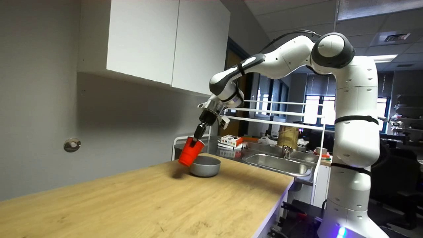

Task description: Pour the beans from the cup into the bowl

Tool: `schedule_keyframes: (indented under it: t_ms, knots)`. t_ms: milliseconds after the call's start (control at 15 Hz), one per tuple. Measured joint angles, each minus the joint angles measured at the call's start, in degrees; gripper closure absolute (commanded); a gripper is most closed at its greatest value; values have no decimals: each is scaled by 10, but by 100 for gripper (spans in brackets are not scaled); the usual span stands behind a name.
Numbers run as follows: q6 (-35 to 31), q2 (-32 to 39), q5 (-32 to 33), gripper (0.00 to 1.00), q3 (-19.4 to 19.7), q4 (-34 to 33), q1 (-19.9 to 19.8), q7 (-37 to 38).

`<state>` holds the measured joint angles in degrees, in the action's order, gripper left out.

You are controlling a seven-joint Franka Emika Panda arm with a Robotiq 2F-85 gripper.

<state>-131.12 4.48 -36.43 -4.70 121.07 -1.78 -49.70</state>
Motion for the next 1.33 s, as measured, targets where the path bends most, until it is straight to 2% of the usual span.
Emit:
schedule_keyframes:
  t_ms: [333, 667, 1000, 1333]
  knots:
    - [58, 3, -131, 96, 33, -1, -31, -135]
    - [167, 30, -247, 95, 66, -8, -58, -231]
    - [266, 85, -321, 95, 89, -25, -82, -274]
    - [336, 138, -371, 96, 100, -48, -98, -282]
